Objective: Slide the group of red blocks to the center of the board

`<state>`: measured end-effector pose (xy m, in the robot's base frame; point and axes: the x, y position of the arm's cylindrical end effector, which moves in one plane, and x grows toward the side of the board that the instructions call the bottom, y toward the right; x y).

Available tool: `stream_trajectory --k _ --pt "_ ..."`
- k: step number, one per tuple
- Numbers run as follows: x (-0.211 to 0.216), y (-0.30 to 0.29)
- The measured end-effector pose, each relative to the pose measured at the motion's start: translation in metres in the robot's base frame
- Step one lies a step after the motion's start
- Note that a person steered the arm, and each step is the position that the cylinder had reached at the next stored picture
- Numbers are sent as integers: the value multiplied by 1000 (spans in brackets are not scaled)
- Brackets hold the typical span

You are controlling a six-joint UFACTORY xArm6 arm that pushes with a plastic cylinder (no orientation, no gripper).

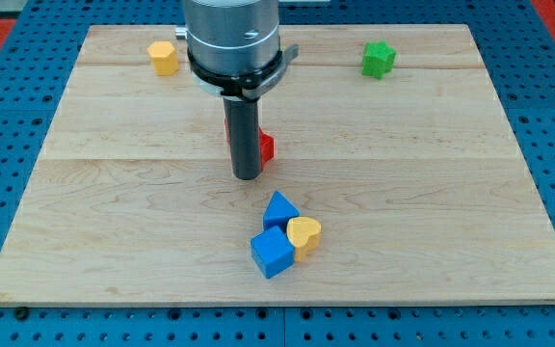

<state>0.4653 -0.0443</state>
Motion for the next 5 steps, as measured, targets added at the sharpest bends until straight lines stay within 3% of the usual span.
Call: stream_trajectory --k 3,5 --pt "0 -22" --pt "7 78"
